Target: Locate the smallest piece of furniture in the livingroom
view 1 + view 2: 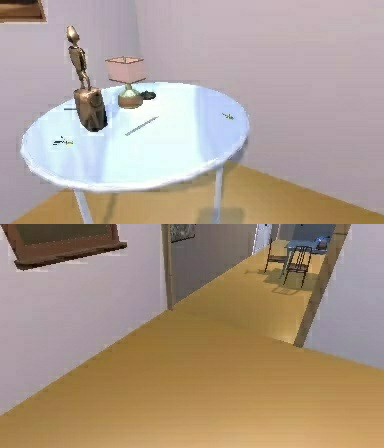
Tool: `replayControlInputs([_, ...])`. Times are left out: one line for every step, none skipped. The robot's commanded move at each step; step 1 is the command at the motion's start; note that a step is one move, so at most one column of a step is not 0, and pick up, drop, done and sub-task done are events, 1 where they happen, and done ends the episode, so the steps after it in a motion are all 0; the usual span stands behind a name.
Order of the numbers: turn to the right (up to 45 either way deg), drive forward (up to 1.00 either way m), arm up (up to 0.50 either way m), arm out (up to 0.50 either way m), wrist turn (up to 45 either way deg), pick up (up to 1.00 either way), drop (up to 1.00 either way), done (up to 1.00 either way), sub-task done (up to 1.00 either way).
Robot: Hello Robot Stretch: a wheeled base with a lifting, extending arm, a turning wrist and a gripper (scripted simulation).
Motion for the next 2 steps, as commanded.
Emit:
replayControlInputs([-15.0,0.0,0.0,0.0,0.0,0.0,0.0,0.0,0.0])
replayControlInputs([0.0,0.0,0.0,0.0,0.0,0.0,0.0,1.0,0.0])
